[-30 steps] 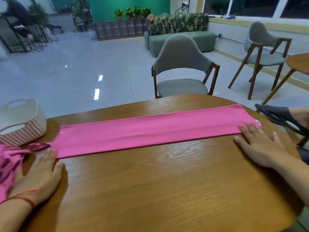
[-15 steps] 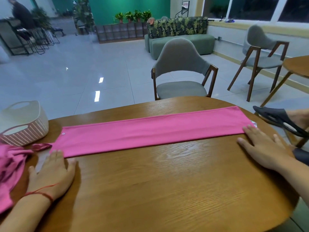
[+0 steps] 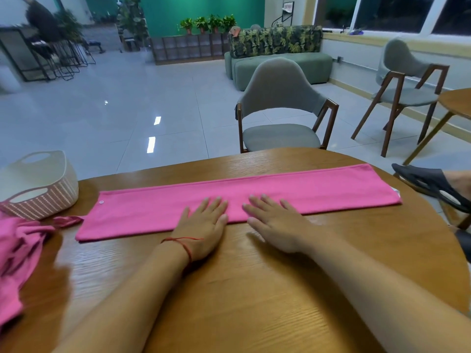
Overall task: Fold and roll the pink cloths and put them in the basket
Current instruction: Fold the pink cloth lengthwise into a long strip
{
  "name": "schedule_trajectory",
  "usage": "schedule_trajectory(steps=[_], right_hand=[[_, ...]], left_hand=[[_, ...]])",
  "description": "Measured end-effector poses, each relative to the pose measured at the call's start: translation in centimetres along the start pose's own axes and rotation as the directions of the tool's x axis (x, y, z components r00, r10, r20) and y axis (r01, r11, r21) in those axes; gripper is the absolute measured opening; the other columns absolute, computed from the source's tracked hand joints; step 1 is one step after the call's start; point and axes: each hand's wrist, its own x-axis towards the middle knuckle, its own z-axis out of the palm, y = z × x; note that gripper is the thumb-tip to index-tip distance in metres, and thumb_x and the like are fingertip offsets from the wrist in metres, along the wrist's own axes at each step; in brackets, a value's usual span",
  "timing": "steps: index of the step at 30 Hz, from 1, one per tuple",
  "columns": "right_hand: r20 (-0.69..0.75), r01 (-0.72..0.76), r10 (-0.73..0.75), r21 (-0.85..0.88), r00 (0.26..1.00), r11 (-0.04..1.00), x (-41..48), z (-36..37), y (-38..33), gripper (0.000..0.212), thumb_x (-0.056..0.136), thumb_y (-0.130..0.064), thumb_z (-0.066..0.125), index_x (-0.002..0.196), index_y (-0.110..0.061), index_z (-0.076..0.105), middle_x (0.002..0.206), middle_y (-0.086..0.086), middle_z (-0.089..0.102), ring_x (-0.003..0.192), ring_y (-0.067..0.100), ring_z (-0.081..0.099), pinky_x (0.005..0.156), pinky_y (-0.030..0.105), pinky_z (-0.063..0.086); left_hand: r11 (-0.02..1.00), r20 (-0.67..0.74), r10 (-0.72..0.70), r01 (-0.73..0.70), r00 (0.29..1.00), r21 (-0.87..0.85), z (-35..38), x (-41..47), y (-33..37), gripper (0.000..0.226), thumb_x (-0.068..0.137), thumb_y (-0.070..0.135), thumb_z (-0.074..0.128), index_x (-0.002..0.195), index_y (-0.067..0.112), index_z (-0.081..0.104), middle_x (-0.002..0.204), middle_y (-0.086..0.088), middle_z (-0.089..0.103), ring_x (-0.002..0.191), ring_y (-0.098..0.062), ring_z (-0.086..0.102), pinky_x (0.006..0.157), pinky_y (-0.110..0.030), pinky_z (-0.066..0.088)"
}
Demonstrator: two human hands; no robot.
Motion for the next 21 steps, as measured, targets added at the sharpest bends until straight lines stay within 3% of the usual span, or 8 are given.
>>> schedule_trajectory(steps=[3,8,10,12,14,17,21], right_hand=[[0.018,-0.062,0.062,-0.027,0.998,0.998,-0.1,-0.3,3.8,0.063,0.109,-0.066,0.015,0.168,-0.047,0.003,0.175,-0.015,-0.015,0.161,0.008,-0.017,0.132,0.046,-0.005],[-0.016,-0.428,0.428,-0.042,0.904,0.903,-2.9,-3.5,14.6,0.083,0.089,-0.086,0.002,0.164,-0.052,-0.007,0.176,-0.008,-0.017,0.162,0.021,-0.013,0.130,0.060,0.000],[-0.030,-0.535,0.535,-0.075,0.844,0.841,-2.6,-4.1,15.1,0.087,0.088,-0.090,0.005,0.165,-0.050,-0.005,0.177,-0.005,-0.013,0.163,0.032,-0.005,0.127,0.068,0.006],[-0.057,-0.542,0.539,-0.088,0.840,0.836,-0.9,-4.2,11.9,0.084,0.095,-0.087,0.014,0.167,-0.047,-0.002,0.178,-0.005,-0.010,0.163,0.040,-0.002,0.123,0.073,0.005],[-0.081,-0.335,0.330,-0.073,0.941,0.939,1.8,-3.4,6.6,0.076,0.101,-0.078,0.021,0.167,-0.046,-0.001,0.177,-0.009,-0.011,0.164,0.035,-0.006,0.123,0.072,0.000],[0.005,0.024,-0.024,-0.061,1.000,0.998,5.5,-0.9,-0.6,0.067,0.107,-0.068,0.020,0.168,-0.047,0.000,0.176,-0.016,-0.012,0.164,0.018,-0.011,0.129,0.060,-0.005],[-0.012,-0.041,0.041,-0.029,0.999,0.999,6.5,-0.5,2.4,0.071,0.102,-0.077,0.018,0.165,-0.053,-0.001,0.175,-0.017,-0.013,0.163,0.017,-0.015,0.129,0.055,-0.007]], left_hand=[[0.996,-0.010,-0.068,0.068,0.998,0.049,-0.1,0.0,-5.1,0.055,0.111,0.049,0.013,0.165,0.044,-0.001,0.171,0.018,-0.010,0.160,-0.013,-0.010,0.129,-0.047,-0.004],[0.906,-0.029,-0.421,0.422,0.907,0.026,-2.4,-1.9,-17.6,0.064,0.103,0.069,0.010,0.162,0.050,-0.005,0.173,0.009,-0.010,0.161,-0.027,-0.004,0.128,-0.053,-0.002],[0.843,-0.034,-0.536,0.537,0.843,0.033,-2.9,-1.2,-18.1,0.073,0.101,0.073,0.008,0.165,0.041,-0.003,0.175,0.000,-0.007,0.160,-0.035,0.000,0.129,-0.056,0.003],[0.807,-0.077,-0.584,0.588,0.808,0.052,-3.0,0.5,-15.0,0.082,0.098,0.076,0.010,0.166,0.031,0.007,0.175,-0.005,0.004,0.159,-0.039,0.011,0.126,-0.062,0.016],[0.896,-0.113,-0.430,0.439,0.896,0.070,-2.3,2.6,-9.5,0.080,0.097,0.076,0.015,0.164,0.032,0.017,0.174,-0.001,0.014,0.158,-0.032,0.017,0.122,-0.063,0.024],[0.989,-0.021,-0.117,0.118,0.993,0.089,0.0,5.5,-2.0,0.069,0.103,0.069,0.015,0.165,0.042,0.006,0.174,0.011,-0.002,0.161,-0.023,-0.002,0.126,-0.063,0.006],[0.991,-0.007,-0.100,0.100,0.995,0.086,-0.2,5.9,-3.9,0.063,0.102,0.072,0.012,0.161,0.055,-0.002,0.171,0.020,-0.009,0.161,-0.021,-0.009,0.127,-0.061,-0.003]])
